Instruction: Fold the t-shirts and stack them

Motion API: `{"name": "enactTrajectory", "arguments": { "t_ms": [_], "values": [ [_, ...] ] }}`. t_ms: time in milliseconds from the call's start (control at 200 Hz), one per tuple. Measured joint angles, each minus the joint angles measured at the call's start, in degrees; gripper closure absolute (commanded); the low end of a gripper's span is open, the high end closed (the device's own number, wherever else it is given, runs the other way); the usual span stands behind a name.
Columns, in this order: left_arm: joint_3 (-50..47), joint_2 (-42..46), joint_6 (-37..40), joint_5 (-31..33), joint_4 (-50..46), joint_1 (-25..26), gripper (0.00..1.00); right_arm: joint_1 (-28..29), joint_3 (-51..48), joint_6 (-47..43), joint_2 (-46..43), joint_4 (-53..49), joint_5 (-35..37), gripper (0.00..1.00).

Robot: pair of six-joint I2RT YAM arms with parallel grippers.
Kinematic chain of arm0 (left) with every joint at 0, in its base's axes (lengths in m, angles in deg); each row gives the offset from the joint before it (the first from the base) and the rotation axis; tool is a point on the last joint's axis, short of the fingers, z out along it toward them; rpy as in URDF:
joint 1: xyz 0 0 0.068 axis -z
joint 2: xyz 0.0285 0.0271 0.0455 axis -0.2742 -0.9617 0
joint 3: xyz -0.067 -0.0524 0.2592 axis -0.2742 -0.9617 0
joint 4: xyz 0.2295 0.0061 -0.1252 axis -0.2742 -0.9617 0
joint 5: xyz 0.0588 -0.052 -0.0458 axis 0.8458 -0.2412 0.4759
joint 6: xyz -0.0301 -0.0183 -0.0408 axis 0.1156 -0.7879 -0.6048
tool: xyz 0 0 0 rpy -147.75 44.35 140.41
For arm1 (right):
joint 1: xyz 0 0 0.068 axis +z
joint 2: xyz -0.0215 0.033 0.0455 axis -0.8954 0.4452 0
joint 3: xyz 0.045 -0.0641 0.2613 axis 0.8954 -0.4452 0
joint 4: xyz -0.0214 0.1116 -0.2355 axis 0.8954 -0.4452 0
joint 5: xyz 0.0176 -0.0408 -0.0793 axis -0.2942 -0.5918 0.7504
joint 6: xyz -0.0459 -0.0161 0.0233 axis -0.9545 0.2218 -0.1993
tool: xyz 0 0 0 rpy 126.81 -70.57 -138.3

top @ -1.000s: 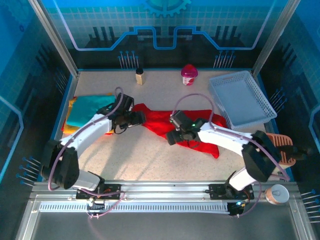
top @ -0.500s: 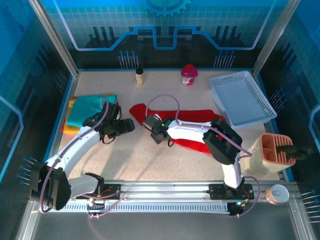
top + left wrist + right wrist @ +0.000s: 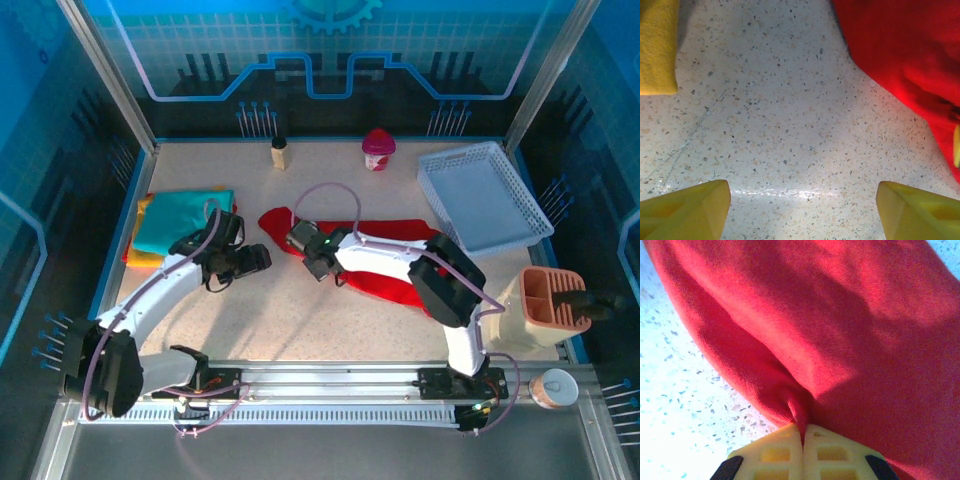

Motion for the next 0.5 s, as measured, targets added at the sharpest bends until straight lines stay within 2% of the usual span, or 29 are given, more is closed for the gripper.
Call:
{"name": "enactTrajectory", "arguments": {
  "t_ms": [120, 320, 395, 500],
  "values": [
    [0.0, -1.0, 0.0, 0.0, 0.1, 0.0, 0.22, -6.8, 0.0, 1.1, -4.5, 0.6, -11.3, 1.0],
    [0.0, -2.0, 0.0, -0.3, 0.4, 0.0, 0.23, -22.0, -4.2, 8.0, -12.0, 7.2, -30.4, 1.0],
    [0.0, -2.6, 0.0, -1.0, 1.2, 0.0, 0.24, -26.3, -5.5, 11.6, -11.9, 8.8, -34.9, 1.0],
    [0.0, -3.9, -0.2, -2.3, 2.4, 0.0, 0.26, -30.0, -5.8, 15.4, -10.1, 8.9, -36.9, 1.0]
  ]
}}
